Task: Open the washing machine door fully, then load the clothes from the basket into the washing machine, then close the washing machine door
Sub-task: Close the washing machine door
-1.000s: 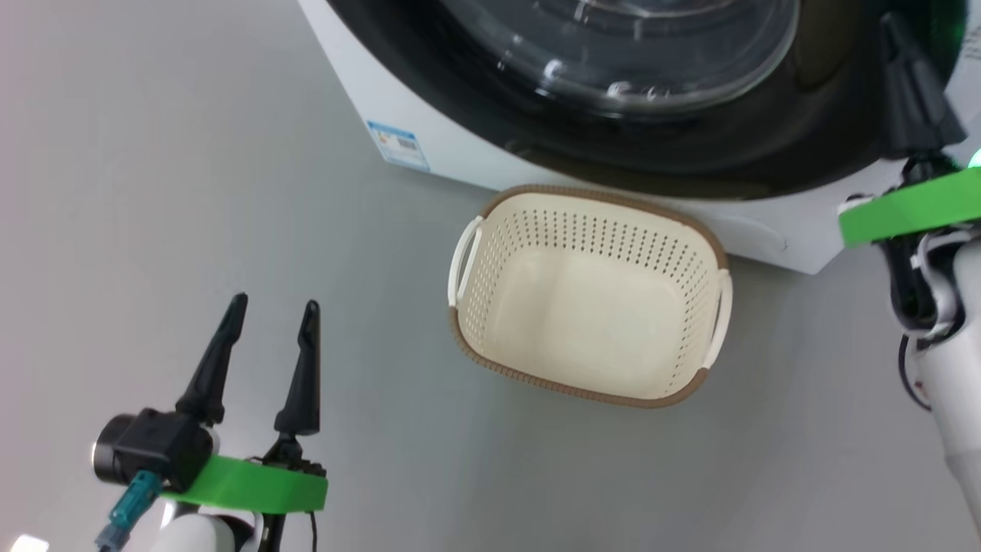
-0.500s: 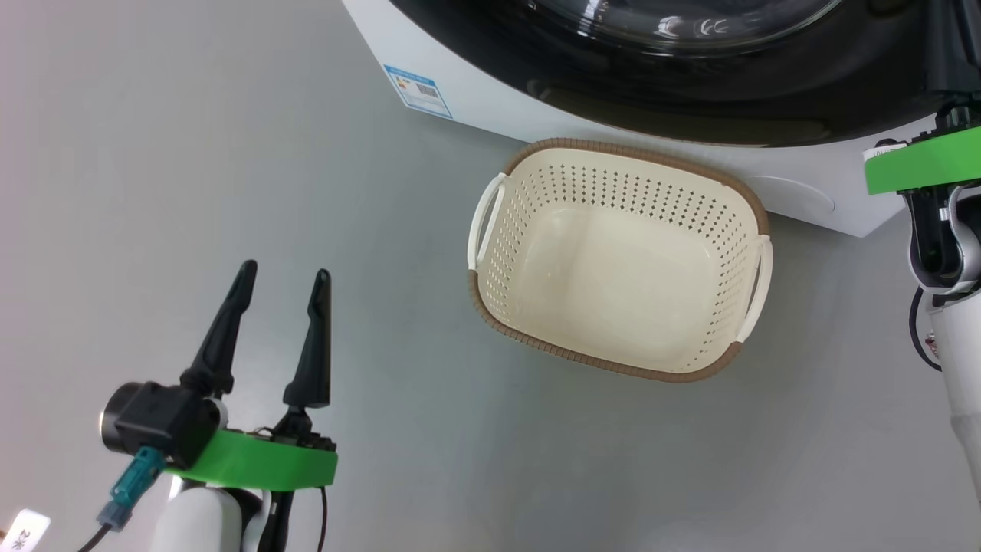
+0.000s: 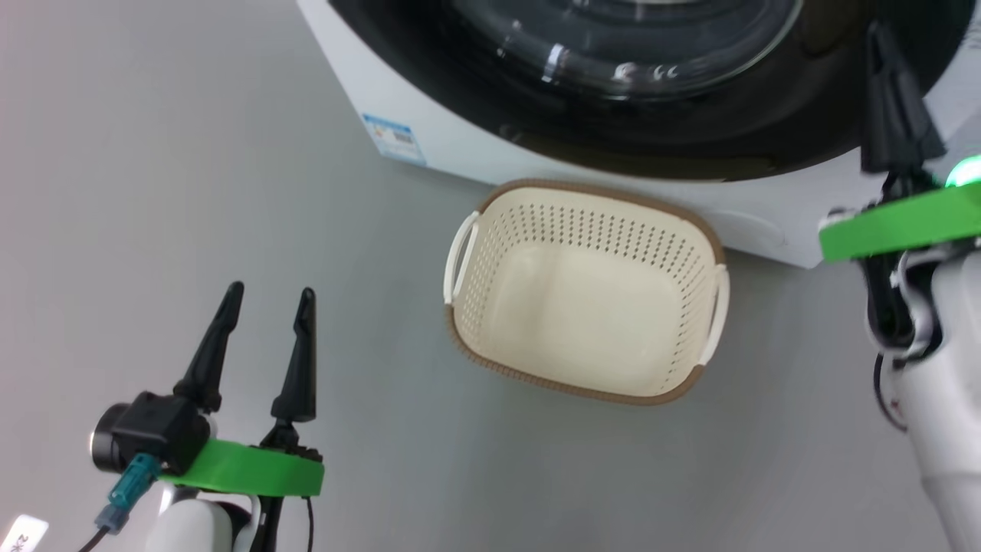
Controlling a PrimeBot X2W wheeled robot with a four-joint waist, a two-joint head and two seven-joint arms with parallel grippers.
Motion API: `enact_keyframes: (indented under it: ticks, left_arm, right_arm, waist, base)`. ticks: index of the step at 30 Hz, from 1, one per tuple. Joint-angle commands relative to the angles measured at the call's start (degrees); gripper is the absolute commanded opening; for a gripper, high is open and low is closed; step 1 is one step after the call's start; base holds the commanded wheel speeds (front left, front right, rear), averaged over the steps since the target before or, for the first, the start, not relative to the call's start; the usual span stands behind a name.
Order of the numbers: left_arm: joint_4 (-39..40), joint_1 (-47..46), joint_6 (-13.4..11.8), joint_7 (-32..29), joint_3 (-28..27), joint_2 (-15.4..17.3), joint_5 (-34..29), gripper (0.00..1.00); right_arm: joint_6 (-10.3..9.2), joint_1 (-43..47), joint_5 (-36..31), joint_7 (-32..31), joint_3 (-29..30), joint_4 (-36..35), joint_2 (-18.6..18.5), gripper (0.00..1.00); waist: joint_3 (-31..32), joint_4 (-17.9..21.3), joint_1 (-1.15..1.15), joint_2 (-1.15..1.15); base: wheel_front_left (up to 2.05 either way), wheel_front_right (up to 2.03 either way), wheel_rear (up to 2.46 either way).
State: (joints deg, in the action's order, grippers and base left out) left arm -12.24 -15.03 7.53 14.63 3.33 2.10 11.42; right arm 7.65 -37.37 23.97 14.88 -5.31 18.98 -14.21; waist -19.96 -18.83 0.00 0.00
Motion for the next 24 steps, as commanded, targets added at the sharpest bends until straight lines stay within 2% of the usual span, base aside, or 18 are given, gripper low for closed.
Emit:
enact_keyframes:
  ticks: [1, 2, 3, 4, 16, 24]
  left_arm:
    - [0.58, 0.54, -0.04, 0.37, -2.23, 1.51, -0.52, 1.0]
    - [0.33, 0.8, -0.04, 0.37, -2.35, 1.76, -0.47, 1.0]
    - [0.03, 1.09, -0.04, 0.37, -2.42, 2.04, -0.36, 1.0]
    - [-0.26, 1.39, -0.04, 0.37, -2.46, 2.37, -0.3, 1.0]
    - [-2.87, 5.22, -0.04, 0.37, -2.54, 5.96, 0.31, 1.0]
    - [-3.49, 7.28, -0.04, 0.37, -3.87, 7.39, -0.49, 1.0]
  right_arm:
    - [-0.16, 2.04, 0.67, 0.12, -0.94, -1.89, 0.7, 0.43]
    - [-0.16, 3.04, 0.74, 0.12, -1.15, -2.11, 0.91, 0.69]
    - [-0.16, 4.05, 0.79, 0.12, -1.2, -2.34, 1.16, 0.89]
    - [-0.16, 5.08, 0.86, 0.12, -1.21, -2.59, 1.44, 1.0]
    - [-0.16, 18.86, 1.49, 0.12, -0.45, -4.58, 4.34, 1.0]
    - [-0.16, 24.19, 1.68, 0.12, -0.33, -5.48, 4.89, 1.0]
  waist:
    - [2.88, 2.17, 0.0, 0.0]
    - [3.59, 2.64, 0.0, 0.0]
    - [4.31, 3.1, 0.0, 0.0]
    - [5.05, 3.57, 0.0, 0.0]
    - [12.84, 9.78, 0.0, 0.0]
    - [15.79, 14.72, 0.0, 0.0]
  base:
    - [0.0, 0.0, 0.0]
    - [0.0, 0.0, 0.0]
    - [0.0, 0.0, 0.0]
    - [0.0, 0.0, 0.0]
    - [0.0, 0.0, 0.0]
    - [0.0, 0.0, 0.0]
